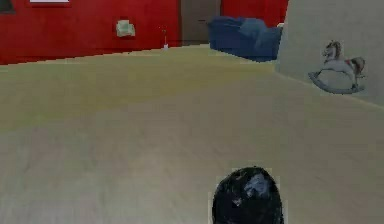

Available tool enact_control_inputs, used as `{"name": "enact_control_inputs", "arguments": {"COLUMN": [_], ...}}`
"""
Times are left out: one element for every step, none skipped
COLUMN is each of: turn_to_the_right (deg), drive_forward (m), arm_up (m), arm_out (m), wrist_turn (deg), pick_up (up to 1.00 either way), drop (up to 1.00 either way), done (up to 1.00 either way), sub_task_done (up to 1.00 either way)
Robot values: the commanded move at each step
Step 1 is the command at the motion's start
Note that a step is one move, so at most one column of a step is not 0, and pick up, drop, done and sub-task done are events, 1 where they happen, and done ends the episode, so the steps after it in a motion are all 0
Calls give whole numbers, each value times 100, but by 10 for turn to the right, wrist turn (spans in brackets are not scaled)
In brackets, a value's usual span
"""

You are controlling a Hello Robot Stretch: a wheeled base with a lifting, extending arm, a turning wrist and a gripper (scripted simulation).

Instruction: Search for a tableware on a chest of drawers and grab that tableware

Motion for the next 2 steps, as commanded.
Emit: {"name": "enact_control_inputs", "arguments": {"turn_to_the_right": [-450,-210], "drive_forward": [0,0], "arm_up": [0,0], "arm_out": [0,0], "wrist_turn": [0,0], "pick_up": [0,0], "drop": [0,0], "done": [0,0], "sub_task_done": [0,0]}}
